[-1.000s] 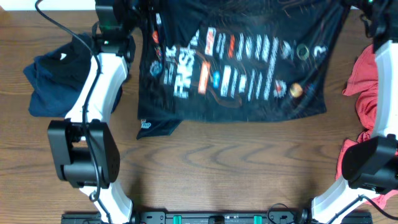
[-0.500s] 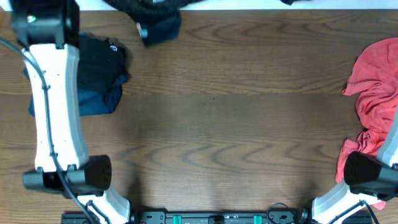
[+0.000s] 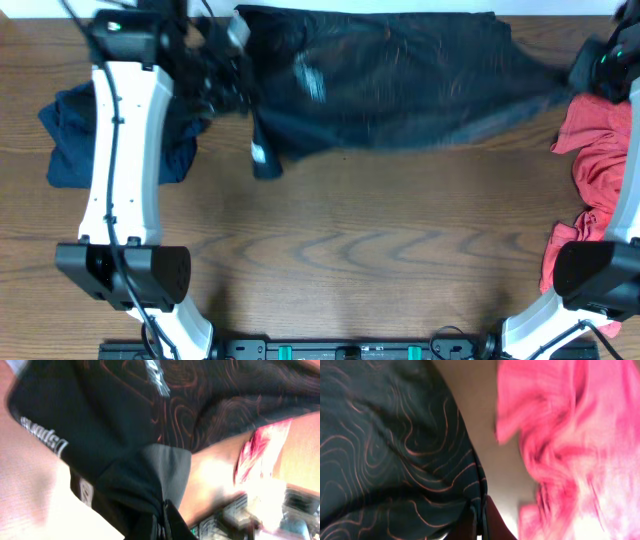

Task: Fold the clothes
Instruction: 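Lay the shirt down flat, left gripper at collar, right at hem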

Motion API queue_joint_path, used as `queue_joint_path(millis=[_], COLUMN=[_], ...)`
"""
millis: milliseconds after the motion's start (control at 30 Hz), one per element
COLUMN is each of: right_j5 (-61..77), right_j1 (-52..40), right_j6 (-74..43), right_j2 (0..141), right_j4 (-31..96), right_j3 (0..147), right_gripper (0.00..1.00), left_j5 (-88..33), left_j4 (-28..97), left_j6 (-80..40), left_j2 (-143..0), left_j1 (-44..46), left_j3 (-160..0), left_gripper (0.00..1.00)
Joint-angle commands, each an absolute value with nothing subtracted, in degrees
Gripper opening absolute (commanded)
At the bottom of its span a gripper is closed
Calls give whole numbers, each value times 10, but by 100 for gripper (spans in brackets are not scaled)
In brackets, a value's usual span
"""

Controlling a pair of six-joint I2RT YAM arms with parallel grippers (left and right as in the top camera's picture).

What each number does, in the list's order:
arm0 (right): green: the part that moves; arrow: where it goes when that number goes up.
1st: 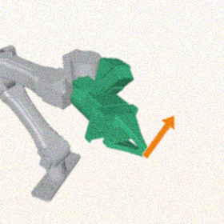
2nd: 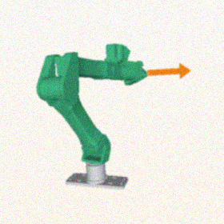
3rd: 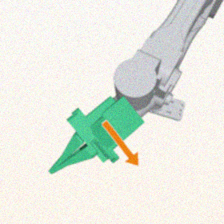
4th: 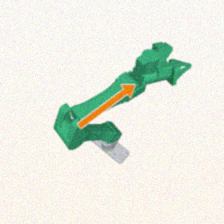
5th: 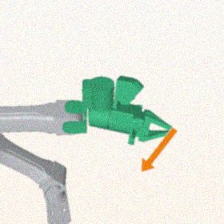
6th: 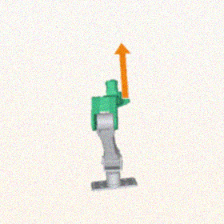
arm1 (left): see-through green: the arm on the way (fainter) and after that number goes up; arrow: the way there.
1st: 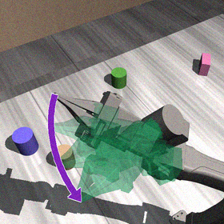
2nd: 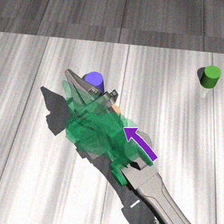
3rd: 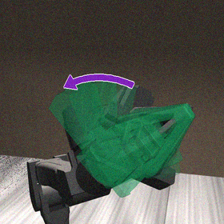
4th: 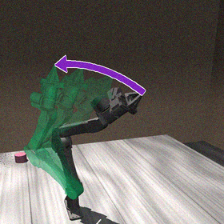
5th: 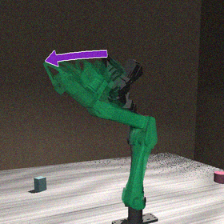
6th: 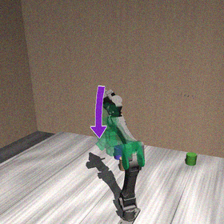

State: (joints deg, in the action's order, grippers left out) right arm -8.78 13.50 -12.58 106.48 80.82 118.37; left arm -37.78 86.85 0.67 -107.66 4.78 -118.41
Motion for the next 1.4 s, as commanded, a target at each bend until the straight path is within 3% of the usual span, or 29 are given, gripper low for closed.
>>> queue_joint_path(millis=[0, 267, 600, 867, 1367], right_j5=[-134, -148, -152, -135, -86], right_j1=[145, 179, 189, 185, 179], right_j6=[-139, -143, -141, -143, -143], right_j2=[1070, 1067, 1064, 1064, 1064], right_j4=[848, 913, 904, 838, 662], right_j3=[1142, 1032, 928, 922, 920], right_gripper=[1, 1, 1, 1, 1], left_j5=[-374, -263, -244, -198, -198], left_j4=[914, 949, 853, 723, 514], left_j6=[77, 77, 9, -47, -85], left_j2=[-1073, -1060, -971, -890, -952], left_j1=[67, 118, 118, 118, 82], left_j3=[-1131, -940, -751, -722, -722], left_gripper=[6, 6, 6, 6, 6])
